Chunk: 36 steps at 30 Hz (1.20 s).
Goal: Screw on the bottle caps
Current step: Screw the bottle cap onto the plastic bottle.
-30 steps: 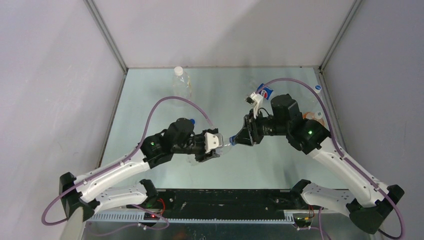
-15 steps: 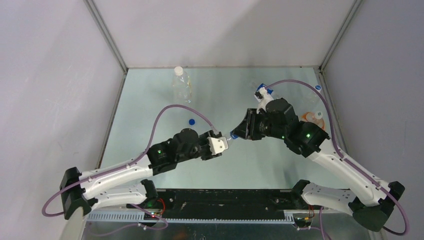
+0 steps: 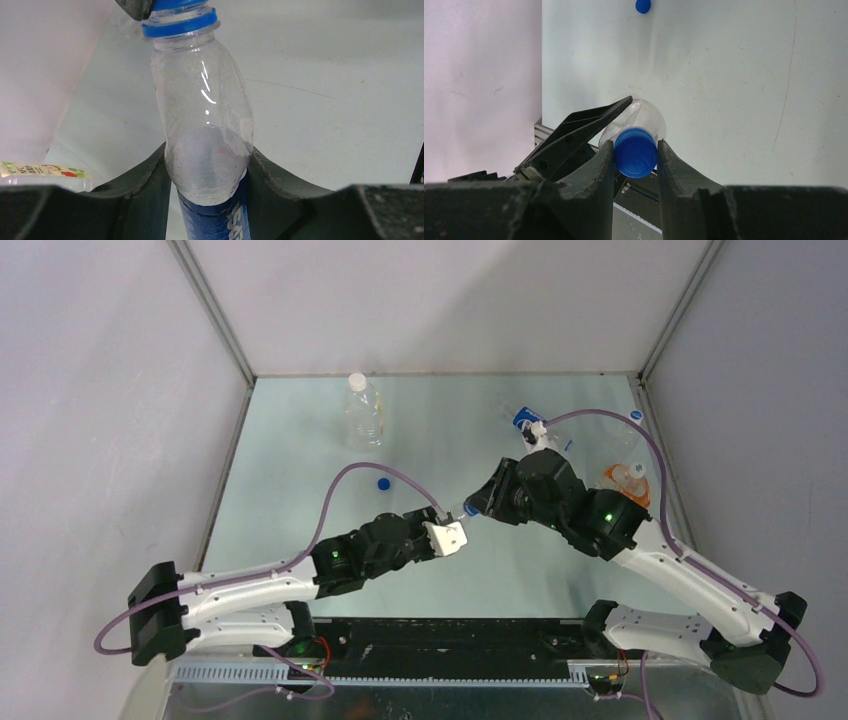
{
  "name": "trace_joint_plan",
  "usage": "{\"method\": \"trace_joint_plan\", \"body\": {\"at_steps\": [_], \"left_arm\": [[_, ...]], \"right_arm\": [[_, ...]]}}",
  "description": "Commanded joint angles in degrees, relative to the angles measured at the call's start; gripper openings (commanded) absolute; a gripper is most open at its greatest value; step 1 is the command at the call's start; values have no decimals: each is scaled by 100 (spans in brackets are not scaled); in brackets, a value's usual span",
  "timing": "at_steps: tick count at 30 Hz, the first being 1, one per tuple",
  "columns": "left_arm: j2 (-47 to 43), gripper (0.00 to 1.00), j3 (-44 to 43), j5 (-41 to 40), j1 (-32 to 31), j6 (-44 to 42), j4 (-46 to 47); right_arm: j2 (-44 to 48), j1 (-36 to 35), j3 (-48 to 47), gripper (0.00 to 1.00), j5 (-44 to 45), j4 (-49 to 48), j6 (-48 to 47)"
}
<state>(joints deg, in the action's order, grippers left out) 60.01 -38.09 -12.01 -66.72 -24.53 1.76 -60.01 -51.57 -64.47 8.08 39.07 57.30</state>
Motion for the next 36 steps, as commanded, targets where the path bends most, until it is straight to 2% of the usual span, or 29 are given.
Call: {"method": "trace_joint_plan", "body": {"at_steps": [1,2,3,4,5,7,10,12,16,17,23,27,32,36], "left_arm": [[-114,0,14,-14,-104,6,1683],[-104,0,39,13,-105,38,1667],[-77,0,84,27,-102,68,1668],[-64,0,105,30,-104,130,1669],[-25,0,158,10,-104,187,1674],[38,0,261,-31,-97,261,1723],[194,0,331,26,-88,382,1662],[265,0,347,159,-72,483,1584],[323,0,336,723,111,814,1370],[325,0,314,914,175,925,1226],[326,0,27,3900,1158,1363,760],[309,0,-256,5086,1445,1282,262],[235,0,-562,5756,1521,945,-475],[264,0,-843,6166,1527,598,-1060]], "right_arm": [[14,-273,-4,22,-82,181,264],[46,-274,-2,26,-54,154,152],[102,-281,-3,36,-4,77,81],[180,-276,0,41,21,-17,-52],[221,-280,1,52,85,-59,-109],[348,-281,4,64,182,-154,-260],[550,-283,-2,81,239,-351,-788],[701,-283,4,86,254,-464,-1173],[1069,-278,-2,90,112,-707,-2101],[1206,-264,1,90,-5,-780,-2652],[1801,49,-1,90,-1576,-350,-5032],[2041,453,3,87,-2590,34,-6335],[2065,1159,4,83,-4122,427,-7636],[1941,1478,4,78,-5120,572,-8103]]}}
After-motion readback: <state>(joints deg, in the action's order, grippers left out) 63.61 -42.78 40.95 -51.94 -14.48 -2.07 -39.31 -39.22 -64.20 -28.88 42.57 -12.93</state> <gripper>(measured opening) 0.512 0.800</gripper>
